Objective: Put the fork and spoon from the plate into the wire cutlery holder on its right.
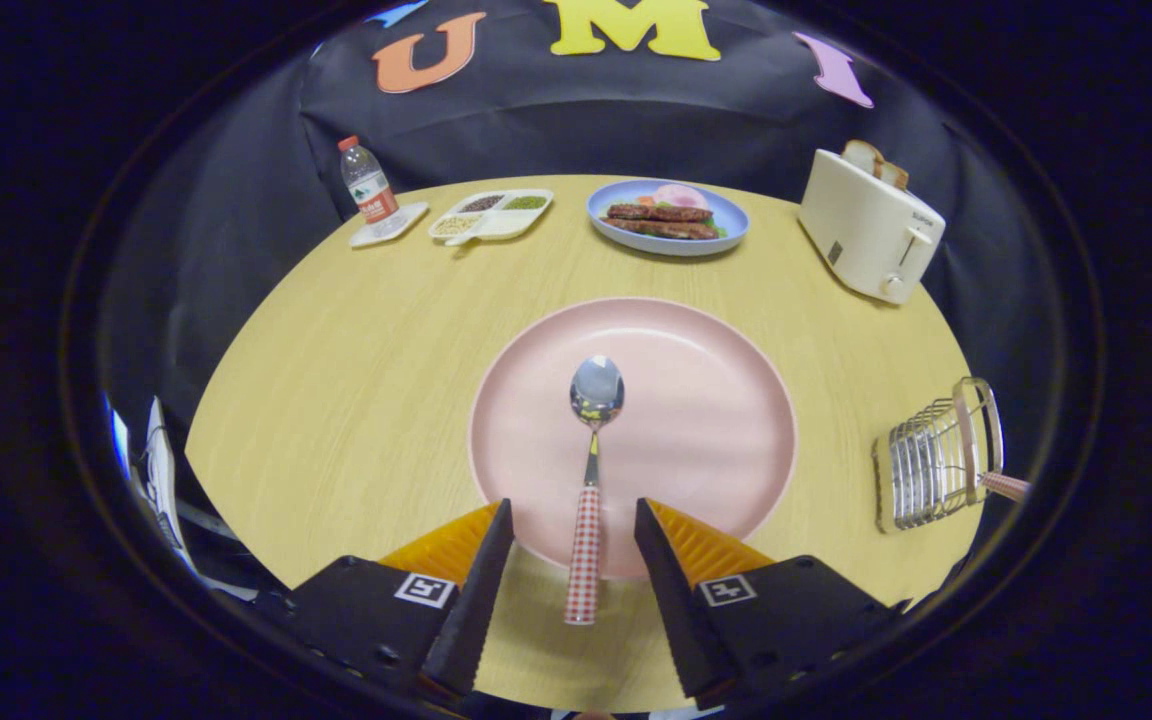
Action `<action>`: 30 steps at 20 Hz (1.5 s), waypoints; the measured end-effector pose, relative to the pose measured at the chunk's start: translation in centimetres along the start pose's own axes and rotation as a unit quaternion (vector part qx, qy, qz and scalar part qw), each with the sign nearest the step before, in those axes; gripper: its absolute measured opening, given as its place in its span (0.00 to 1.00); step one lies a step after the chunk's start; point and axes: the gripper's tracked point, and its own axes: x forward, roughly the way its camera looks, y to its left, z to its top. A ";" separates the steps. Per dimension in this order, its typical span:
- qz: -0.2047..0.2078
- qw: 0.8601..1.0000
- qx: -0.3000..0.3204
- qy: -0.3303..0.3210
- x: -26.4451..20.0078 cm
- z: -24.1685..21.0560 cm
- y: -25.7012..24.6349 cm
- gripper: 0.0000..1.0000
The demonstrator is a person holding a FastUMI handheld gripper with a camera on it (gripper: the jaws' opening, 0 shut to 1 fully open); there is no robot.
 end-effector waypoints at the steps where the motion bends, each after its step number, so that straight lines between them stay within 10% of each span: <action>1: -0.004 1.000 0.003 -0.002 -0.3 0.0 -0.3 0.70; 6: -0.016 0.999 0.028 0.012 0.2 -0.4 -1.5 0.64; 8: -0.019 0.999 0.030 0.019 0.9 -1.1 -1.9 0.37; 16: -0.019 0.999 -0.002 0.039 0.6 -1.6 -2.6 0.07; 30: 0.011 0.995 -0.023 0.094 -15.5 4.2 -10.6 0.07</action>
